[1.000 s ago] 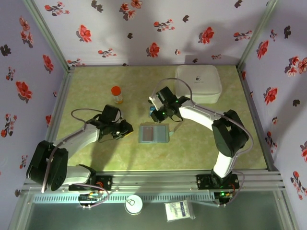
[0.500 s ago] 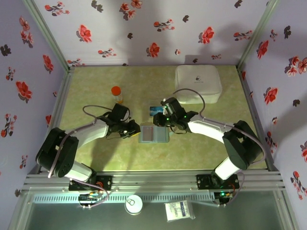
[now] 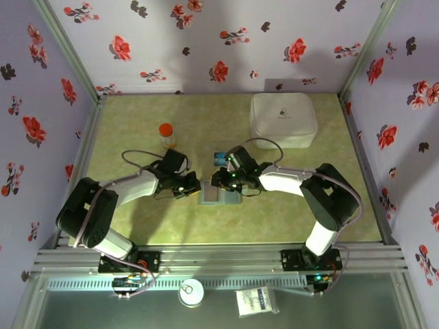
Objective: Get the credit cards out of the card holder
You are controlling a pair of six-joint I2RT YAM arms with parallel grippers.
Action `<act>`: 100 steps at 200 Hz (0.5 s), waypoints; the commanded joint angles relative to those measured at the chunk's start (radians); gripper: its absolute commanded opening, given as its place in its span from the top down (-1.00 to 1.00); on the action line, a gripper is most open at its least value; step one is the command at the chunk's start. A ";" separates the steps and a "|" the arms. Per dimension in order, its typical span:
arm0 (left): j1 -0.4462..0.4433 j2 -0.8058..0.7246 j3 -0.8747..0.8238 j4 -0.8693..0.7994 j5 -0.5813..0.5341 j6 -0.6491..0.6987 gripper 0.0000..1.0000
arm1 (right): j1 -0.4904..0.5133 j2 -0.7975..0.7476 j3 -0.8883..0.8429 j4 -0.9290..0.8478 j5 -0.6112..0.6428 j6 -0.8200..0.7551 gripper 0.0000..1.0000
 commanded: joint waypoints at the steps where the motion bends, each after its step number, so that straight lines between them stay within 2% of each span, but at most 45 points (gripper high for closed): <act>1: -0.006 0.020 -0.024 0.043 0.023 0.013 0.95 | 0.010 0.022 0.003 0.031 -0.024 0.029 0.47; 33: -0.007 0.041 -0.018 0.053 0.037 0.015 0.95 | 0.013 0.034 0.013 0.009 -0.014 0.025 0.45; 100: -0.006 0.059 -0.017 -0.008 -0.019 0.042 0.98 | 0.027 0.047 0.033 -0.041 -0.008 0.004 0.36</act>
